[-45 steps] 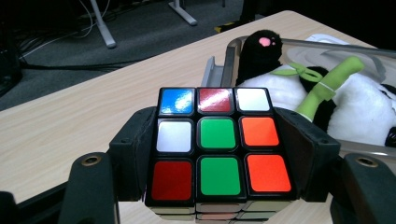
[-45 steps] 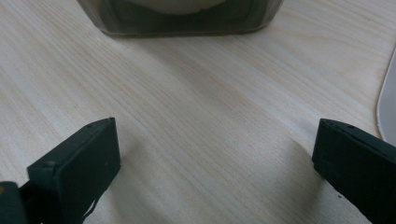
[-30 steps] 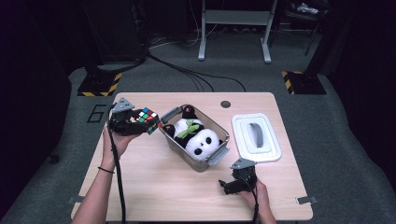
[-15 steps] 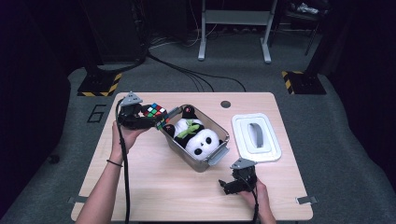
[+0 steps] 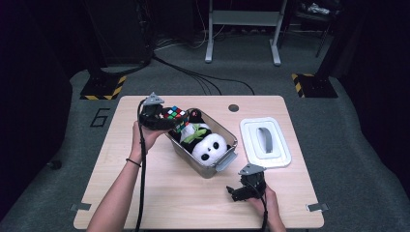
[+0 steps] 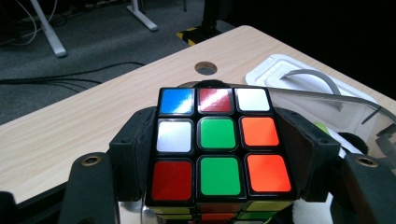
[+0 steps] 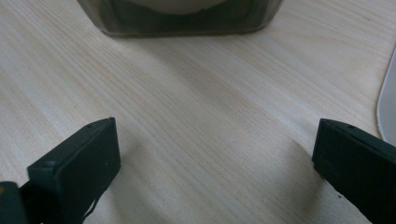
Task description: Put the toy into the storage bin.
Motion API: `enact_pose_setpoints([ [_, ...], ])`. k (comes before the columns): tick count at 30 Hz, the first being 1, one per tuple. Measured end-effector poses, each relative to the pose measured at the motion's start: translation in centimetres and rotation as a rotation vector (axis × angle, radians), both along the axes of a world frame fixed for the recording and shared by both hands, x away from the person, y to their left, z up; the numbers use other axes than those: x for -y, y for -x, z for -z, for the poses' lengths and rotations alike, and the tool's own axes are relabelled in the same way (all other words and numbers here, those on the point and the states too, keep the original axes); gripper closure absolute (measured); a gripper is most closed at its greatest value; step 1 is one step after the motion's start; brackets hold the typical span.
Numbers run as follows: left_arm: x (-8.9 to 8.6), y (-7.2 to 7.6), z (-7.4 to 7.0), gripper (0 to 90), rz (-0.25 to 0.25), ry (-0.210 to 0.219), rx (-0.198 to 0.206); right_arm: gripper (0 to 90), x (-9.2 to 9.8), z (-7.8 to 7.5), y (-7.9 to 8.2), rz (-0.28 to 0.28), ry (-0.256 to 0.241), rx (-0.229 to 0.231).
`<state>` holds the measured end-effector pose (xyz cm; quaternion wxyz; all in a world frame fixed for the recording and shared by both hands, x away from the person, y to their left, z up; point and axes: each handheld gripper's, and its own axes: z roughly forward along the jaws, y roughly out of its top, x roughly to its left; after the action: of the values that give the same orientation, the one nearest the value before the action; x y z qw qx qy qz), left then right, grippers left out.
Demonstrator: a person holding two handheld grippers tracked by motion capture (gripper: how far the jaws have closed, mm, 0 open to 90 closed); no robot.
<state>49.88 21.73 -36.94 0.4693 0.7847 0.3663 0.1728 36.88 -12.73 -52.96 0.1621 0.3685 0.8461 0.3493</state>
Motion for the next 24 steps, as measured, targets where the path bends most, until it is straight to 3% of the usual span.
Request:
enact_pose_setpoints([
  [14,2.5,-1.5,1.8,34.4,0.009,-0.036,-0.039,0.1,0.0,0.0,0.0,-0.002,0.002,0.002],
  [24,2.9,-1.7,2.1,34.1,0.024,-0.086,-0.043,0.3,0.0,0.0,0.0,0.002,-0.003,-0.002],
])
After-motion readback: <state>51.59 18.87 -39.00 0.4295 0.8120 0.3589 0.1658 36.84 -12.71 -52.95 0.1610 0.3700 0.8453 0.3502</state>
